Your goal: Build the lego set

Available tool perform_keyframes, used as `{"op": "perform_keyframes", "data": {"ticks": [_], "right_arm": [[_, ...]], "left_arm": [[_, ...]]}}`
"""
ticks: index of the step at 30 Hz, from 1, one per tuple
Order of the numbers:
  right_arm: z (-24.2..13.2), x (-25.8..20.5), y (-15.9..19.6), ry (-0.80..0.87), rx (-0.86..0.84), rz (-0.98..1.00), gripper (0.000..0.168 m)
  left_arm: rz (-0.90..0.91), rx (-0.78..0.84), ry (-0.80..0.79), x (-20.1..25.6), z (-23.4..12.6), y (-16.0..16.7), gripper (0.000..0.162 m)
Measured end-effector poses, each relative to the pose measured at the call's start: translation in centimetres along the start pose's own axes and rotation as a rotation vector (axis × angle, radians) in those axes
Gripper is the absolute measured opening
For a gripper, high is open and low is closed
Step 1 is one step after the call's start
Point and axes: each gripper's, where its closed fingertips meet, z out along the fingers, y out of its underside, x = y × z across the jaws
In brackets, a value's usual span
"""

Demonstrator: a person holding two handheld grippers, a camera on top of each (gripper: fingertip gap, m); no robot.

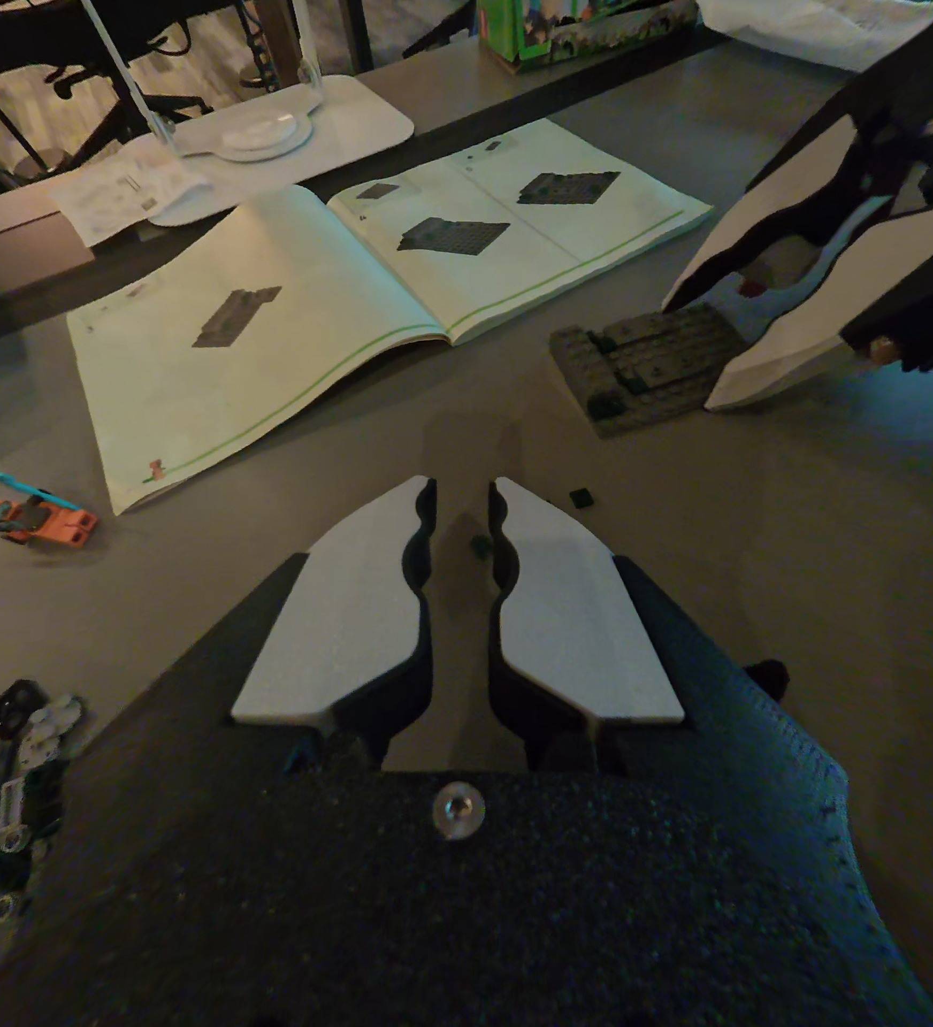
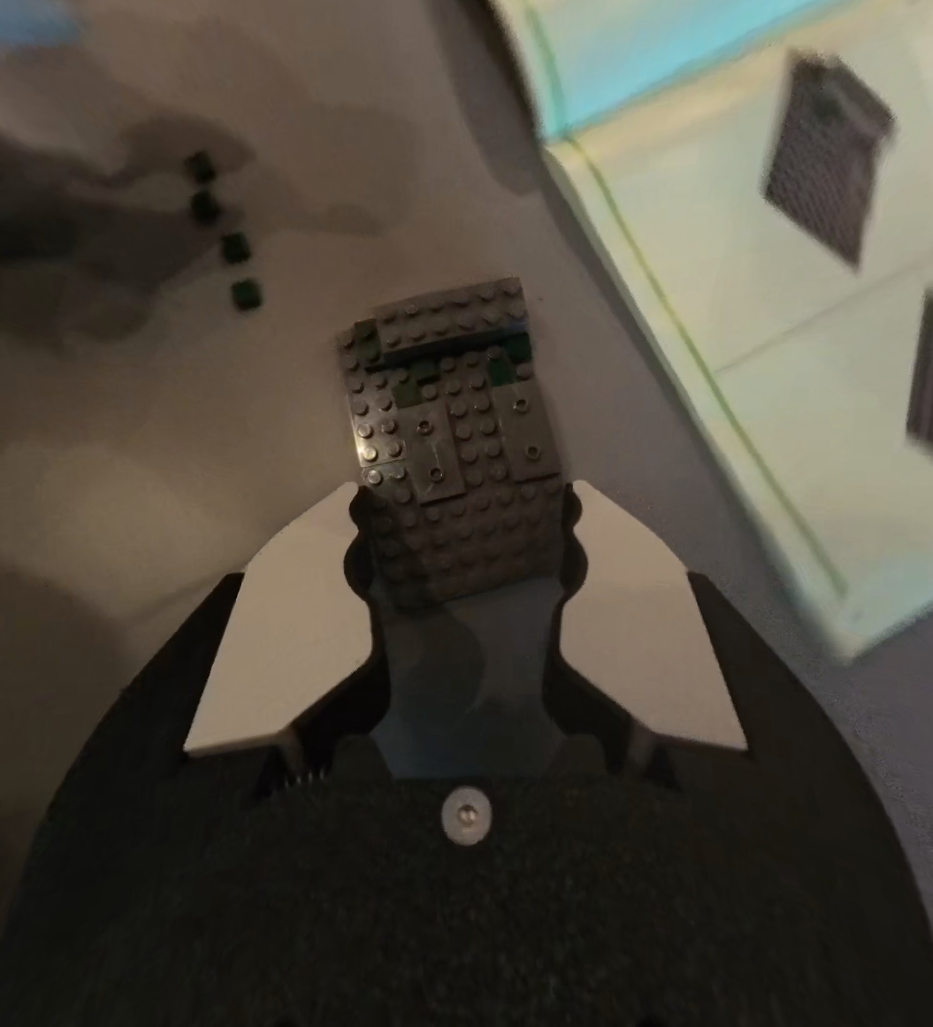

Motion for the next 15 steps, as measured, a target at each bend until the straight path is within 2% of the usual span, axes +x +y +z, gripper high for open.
{"op": "perform_keyframes", "data": {"ticks": [2,4,6,8,10,12,15], "right_arm": [[-0.5,-0.9,0.2,-0.008,-0.012,0.105,0.069],[-1.3,-2.2,0.2,-0.050,-0.007,0.178,0.080],[-2.6,-2.4,-0.4,-0.073,0.024,0.117,0.082],[-4.3,-2.3,-1.6,-0.121,0.054,-0.125,0.067],[-5.1,-0.8,-2.9,-0.101,0.038,-0.431,0.051],[-4.6,0.0,-3.9,-0.149,-0.022,-0.632,0.045],[-2.2,-0.2,-5.1,-0.248,-0.103,-0.810,0.046]], "left_arm": [[0.002,0.004,0.006,0.1,0.0,0.0,0.017],[0.002,0.008,0.013,0.2,-0.1,0.0,0.017],[0.003,0.013,0.019,0.3,-0.2,0.0,0.016],[0.002,0.017,0.026,0.4,-0.2,0.0,0.015],[0.006,0.020,0.033,0.6,-0.1,-0.1,0.015],[0.014,0.025,0.035,0.8,-0.1,-0.3,0.014],[0.037,0.018,0.023,0.9,0.0,-0.1,0.011]]}}
